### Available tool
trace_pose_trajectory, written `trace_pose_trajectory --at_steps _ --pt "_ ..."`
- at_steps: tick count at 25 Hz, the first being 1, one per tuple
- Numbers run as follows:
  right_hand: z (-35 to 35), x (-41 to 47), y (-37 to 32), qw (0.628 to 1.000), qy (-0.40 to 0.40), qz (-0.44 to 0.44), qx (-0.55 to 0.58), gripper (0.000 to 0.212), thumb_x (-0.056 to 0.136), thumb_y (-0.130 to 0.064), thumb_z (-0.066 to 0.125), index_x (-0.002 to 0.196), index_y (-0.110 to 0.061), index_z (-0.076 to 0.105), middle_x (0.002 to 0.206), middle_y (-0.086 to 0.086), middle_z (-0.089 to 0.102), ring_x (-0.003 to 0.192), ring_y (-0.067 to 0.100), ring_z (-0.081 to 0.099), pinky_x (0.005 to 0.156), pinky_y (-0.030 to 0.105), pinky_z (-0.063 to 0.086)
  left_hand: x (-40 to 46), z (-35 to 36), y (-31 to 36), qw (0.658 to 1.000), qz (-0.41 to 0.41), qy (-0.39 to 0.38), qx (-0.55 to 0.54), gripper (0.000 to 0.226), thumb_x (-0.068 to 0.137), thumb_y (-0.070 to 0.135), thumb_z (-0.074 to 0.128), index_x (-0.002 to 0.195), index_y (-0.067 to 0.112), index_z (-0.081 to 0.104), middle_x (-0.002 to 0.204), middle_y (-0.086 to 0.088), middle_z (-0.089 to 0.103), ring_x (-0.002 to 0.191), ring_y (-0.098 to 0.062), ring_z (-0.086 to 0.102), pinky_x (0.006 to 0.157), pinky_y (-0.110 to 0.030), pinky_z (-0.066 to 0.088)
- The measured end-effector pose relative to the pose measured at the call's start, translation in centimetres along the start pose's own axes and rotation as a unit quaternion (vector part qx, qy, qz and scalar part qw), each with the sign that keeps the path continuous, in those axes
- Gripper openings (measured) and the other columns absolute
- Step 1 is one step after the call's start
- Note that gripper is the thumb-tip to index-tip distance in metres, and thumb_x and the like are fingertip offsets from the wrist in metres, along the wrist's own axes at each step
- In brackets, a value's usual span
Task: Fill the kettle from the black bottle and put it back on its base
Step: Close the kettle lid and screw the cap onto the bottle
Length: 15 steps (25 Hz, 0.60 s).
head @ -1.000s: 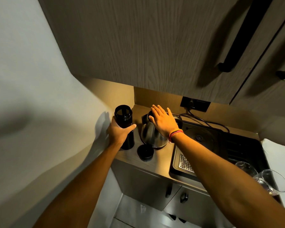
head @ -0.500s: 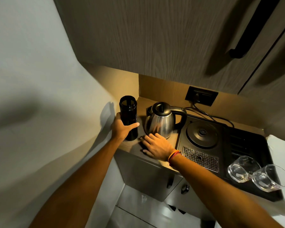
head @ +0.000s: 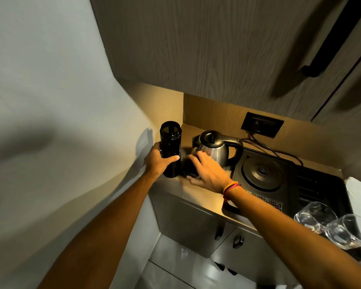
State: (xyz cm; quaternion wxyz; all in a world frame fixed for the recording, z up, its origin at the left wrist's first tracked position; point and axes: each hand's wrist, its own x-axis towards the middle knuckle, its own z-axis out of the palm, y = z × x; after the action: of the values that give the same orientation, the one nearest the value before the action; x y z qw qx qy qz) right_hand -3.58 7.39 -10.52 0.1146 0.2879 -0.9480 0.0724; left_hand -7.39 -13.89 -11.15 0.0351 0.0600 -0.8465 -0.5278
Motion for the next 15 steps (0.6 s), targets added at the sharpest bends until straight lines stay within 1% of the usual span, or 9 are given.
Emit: trace_pose_trajectory --at_steps 2,3,4,5,6,8,10,13,15 --pt "-3.5 2.3 0.6 0.994 0.098 0.027 0.034 0.074 0.087 -0.064 0.043 0.141 -0.016 0.03 0.124 0.008 0.04 0.103 0.021 0.051 0.086 0.032 0.055 0.2 -0.3 0.1 1.0 -0.006 -0.015 -0.011 0.07 0.068 0.026 0.089 0.128 0.012 0.055 0.122 -0.007 0.068 0.112 -0.026 0.063 0.095 -0.039 0.052" --pt "-5.2 3.8 0.6 0.989 0.133 0.039 0.055 0.073 0.088 -0.065 0.04 0.143 -0.018 0.027 0.127 0.008 0.038 0.109 0.022 0.05 0.091 0.03 0.052 0.2 -0.4 0.0 1.0 -0.004 -0.024 -0.018 0.066 0.069 0.026 0.089 0.125 0.013 0.057 0.118 -0.004 0.069 0.111 -0.025 0.063 0.091 -0.036 0.054" --pt "-6.7 5.4 0.4 0.984 0.152 0.045 0.078 0.072 0.089 -0.065 0.039 0.144 -0.02 0.025 0.13 0.007 0.036 0.115 0.023 0.048 0.096 0.029 0.049 0.2 -0.6 0.0 0.999 -0.001 -0.028 -0.019 0.062 0.069 0.028 0.089 0.122 0.016 0.058 0.112 0.002 0.069 0.108 -0.022 0.064 0.086 -0.03 0.055" --pt "-7.9 7.1 -0.1 0.982 0.155 0.041 0.1 0.072 0.089 -0.064 0.038 0.145 -0.022 0.023 0.132 0.008 0.035 0.119 0.023 0.046 0.101 0.029 0.046 0.2 -0.8 0.1 0.999 0.001 -0.029 -0.016 0.061 0.068 0.03 0.089 0.12 0.019 0.059 0.108 0.007 0.069 0.105 -0.019 0.065 0.082 -0.026 0.055" --pt "-8.7 8.5 -0.7 0.984 0.141 0.029 0.108 0.071 0.09 -0.063 0.039 0.146 -0.022 0.023 0.133 0.009 0.036 0.121 0.025 0.045 0.104 0.031 0.045 0.2 -0.9 0.2 1.0 -0.002 -0.029 -0.01 0.062 0.067 0.033 0.089 0.12 0.021 0.059 0.107 0.009 0.068 0.102 -0.017 0.065 0.082 -0.026 0.055" --pt "-9.0 10.4 -2.2 0.994 0.084 -0.001 0.076 0.072 0.09 -0.059 0.041 0.147 -0.018 0.024 0.135 0.012 0.037 0.123 0.027 0.043 0.107 0.038 0.047 0.2 -1.0 0.4 0.999 -0.015 -0.033 -0.008 0.067 0.066 0.034 0.089 0.123 0.02 0.059 0.113 0.004 0.069 0.103 -0.018 0.065 0.088 -0.034 0.056" --pt "-8.3 11.1 -3.1 0.998 0.043 -0.004 0.047 0.072 0.091 -0.055 0.045 0.147 -0.014 0.025 0.138 0.013 0.036 0.126 0.029 0.04 0.107 0.042 0.047 0.2 -1.0 0.5 0.999 -0.019 -0.041 -0.017 0.068 0.067 0.032 0.089 0.126 0.018 0.058 0.118 0.001 0.069 0.108 -0.021 0.065 0.093 -0.039 0.056" --pt "-7.8 11.6 -3.2 0.998 0.044 0.013 0.048 0.072 0.09 -0.053 0.049 0.146 -0.012 0.029 0.137 0.015 0.037 0.125 0.03 0.04 0.106 0.042 0.048 0.2 -1.0 0.5 0.999 -0.024 -0.042 -0.021 0.068 0.068 0.029 0.089 0.127 0.015 0.058 0.121 -0.002 0.069 0.111 -0.025 0.064 0.094 -0.041 0.055" --pt "-7.7 12.0 -3.3 0.997 0.048 0.034 0.046 0.073 0.087 -0.056 0.051 0.142 -0.011 0.035 0.133 0.014 0.038 0.123 0.029 0.041 0.103 0.043 0.05 0.4 -1.0 0.4 0.998 -0.03 -0.044 -0.017 0.068 0.068 0.031 0.089 0.126 0.015 0.057 0.122 -0.002 0.069 0.112 -0.025 0.064 0.093 -0.037 0.055"
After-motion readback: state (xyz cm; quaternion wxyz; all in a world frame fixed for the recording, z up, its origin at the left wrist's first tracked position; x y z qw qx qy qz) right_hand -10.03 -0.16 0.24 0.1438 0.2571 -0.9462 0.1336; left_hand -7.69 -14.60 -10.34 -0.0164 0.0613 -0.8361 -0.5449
